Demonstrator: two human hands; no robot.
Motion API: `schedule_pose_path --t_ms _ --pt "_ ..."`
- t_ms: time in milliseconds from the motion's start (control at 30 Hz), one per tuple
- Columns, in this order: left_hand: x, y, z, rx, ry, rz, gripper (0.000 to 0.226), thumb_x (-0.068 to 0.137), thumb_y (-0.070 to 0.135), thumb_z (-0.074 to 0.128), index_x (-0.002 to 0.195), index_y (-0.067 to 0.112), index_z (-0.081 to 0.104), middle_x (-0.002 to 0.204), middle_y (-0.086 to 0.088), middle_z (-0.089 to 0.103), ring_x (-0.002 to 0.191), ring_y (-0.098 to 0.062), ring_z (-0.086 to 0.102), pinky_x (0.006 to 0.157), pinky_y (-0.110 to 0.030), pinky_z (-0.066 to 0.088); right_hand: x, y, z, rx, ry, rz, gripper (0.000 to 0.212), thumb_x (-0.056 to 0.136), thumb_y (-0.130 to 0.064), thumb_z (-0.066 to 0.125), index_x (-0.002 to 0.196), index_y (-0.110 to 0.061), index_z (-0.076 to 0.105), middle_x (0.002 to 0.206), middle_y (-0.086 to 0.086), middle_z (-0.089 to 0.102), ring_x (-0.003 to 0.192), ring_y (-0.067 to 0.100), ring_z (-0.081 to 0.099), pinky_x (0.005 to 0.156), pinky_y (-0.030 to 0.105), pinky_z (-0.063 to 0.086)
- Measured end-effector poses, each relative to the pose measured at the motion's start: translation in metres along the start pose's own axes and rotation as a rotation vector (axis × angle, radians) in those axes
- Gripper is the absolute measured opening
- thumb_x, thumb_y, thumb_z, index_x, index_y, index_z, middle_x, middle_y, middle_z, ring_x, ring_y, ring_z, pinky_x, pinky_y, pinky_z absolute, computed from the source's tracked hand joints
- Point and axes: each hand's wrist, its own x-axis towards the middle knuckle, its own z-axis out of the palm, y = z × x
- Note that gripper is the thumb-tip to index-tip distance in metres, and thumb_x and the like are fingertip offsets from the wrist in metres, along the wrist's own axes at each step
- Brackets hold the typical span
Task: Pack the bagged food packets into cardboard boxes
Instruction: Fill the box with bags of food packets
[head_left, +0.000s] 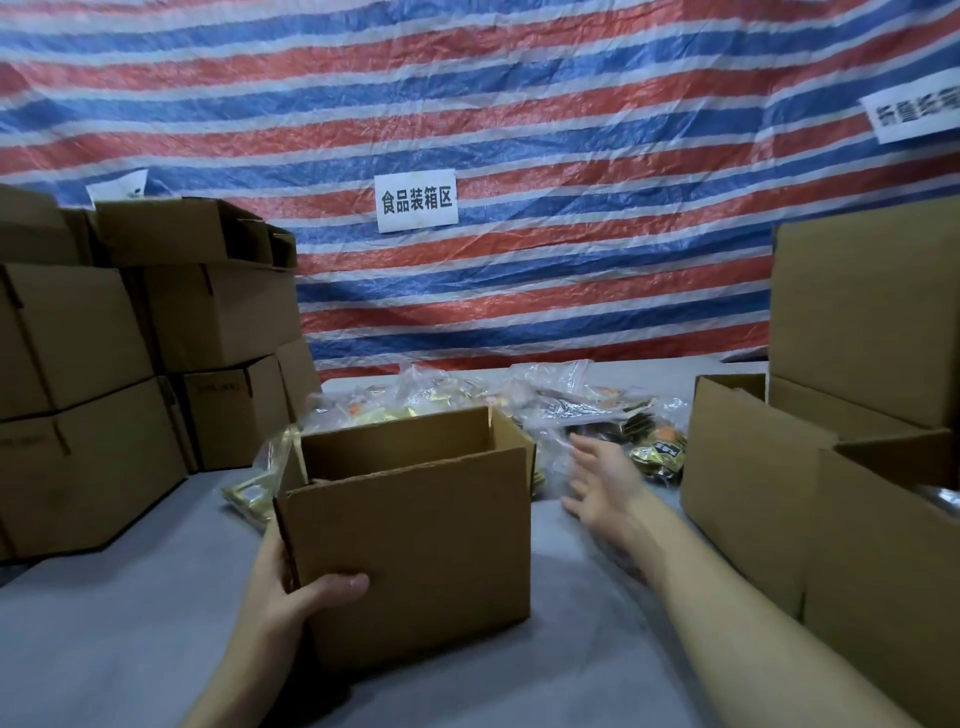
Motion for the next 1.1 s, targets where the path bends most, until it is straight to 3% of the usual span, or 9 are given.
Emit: schedule_pose_path --t_ms 100,233,367,500,700,767,900,1000,1100 --pt "0.000 -0.001 0.000 -0.009 -0.014 0.008 0.076 0.048 0.006 0.074 0.123 0.011 0.061 0.101 -0.008 0.077 0.085 -0.022 0.075 0.060 -0.029 0.062 -0.005 -0.010 0.009 0.026 0.081 -0.071 0.051 0.101 -0.025 0.051 0.150 -0.009 0.042 0.159 0.007 0.038 0.149 0.024 0.029 0.120 0.046 0.020" --pt "0.000 -0.002 -0.001 -0.012 -0.018 0.008 0.077 0.048 0.006 0.075 0.123 0.012 0.060 0.102 -0.008 0.077 0.085 -0.022 0.075 0.059 -0.028 0.062 -0.016 -0.028 0.030 -0.003 0.216 -0.251 0.021 0.093 -0.015 0.066 0.114 -0.011 0.070 0.118 0.004 0.069 0.121 0.023 0.058 0.099 0.036 0.038" --pt "0.001 -0.003 -0.001 -0.020 -0.003 0.000 0.073 0.048 0.006 0.075 0.120 0.016 0.062 0.100 -0.006 0.078 0.085 -0.022 0.075 0.058 -0.028 0.061 -0.025 -0.040 0.048 -0.121 0.271 -0.413 0.027 0.084 -0.006 0.074 0.108 -0.017 0.075 0.111 -0.001 0.072 0.106 0.017 0.064 0.099 0.033 0.048" --pt "0.002 -0.004 -0.002 -0.026 -0.001 -0.002 0.072 0.047 0.005 0.073 0.117 0.018 0.062 0.099 -0.004 0.078 0.085 -0.021 0.075 0.058 -0.028 0.061 -0.031 -0.046 0.047 -0.109 0.376 -0.498 0.029 0.076 0.006 0.077 0.090 -0.019 0.072 0.091 -0.004 0.070 0.082 0.005 0.063 0.063 0.014 0.047" --pt "-0.001 -0.003 0.000 -0.019 -0.041 -0.003 0.075 0.047 0.004 0.073 0.121 0.012 0.061 0.102 -0.011 0.077 0.087 -0.024 0.075 0.060 -0.030 0.061 -0.030 -0.052 0.036 -0.001 0.431 -0.271 0.026 0.070 0.023 0.066 0.086 0.003 0.063 0.097 0.017 0.072 0.083 0.027 0.071 0.071 0.036 0.059" --pt "-0.002 -0.002 0.001 -0.017 -0.051 -0.008 0.075 0.047 0.003 0.073 0.121 0.010 0.061 0.101 -0.012 0.077 0.086 -0.025 0.075 0.060 -0.030 0.061 -0.027 -0.049 0.031 -0.085 0.437 -0.242 0.025 0.067 0.023 0.069 0.075 0.000 0.063 0.096 0.016 0.072 0.078 0.025 0.069 0.071 0.032 0.057" --pt "-0.003 -0.001 0.002 -0.012 -0.072 -0.017 0.078 0.046 0.005 0.075 0.122 0.010 0.060 0.101 -0.010 0.077 0.085 -0.022 0.075 0.061 -0.028 0.060 -0.027 -0.042 0.018 -0.353 0.261 -0.090 0.042 0.069 0.008 0.080 0.108 0.002 0.066 0.102 0.010 0.066 0.087 0.023 0.065 0.090 0.040 0.055" --pt "-0.003 -0.001 0.002 -0.005 -0.090 -0.018 0.089 0.036 0.015 0.085 0.122 0.011 0.061 0.102 -0.010 0.077 0.087 -0.023 0.075 0.062 -0.028 0.060 -0.036 -0.040 0.017 -0.883 0.152 0.062 0.040 0.077 -0.022 0.082 0.112 -0.008 0.069 0.114 0.008 0.063 0.094 0.027 0.062 0.080 0.047 0.051" --pt "-0.003 -0.001 0.002 0.009 -0.095 -0.010 0.095 0.033 0.027 0.085 0.123 0.008 0.061 0.104 -0.012 0.076 0.089 -0.025 0.074 0.064 -0.029 0.060 -0.043 -0.042 0.025 -1.089 0.133 0.011 0.014 0.089 -0.017 0.068 0.103 -0.011 0.068 0.111 0.010 0.058 0.079 0.026 0.059 0.058 0.044 0.055"
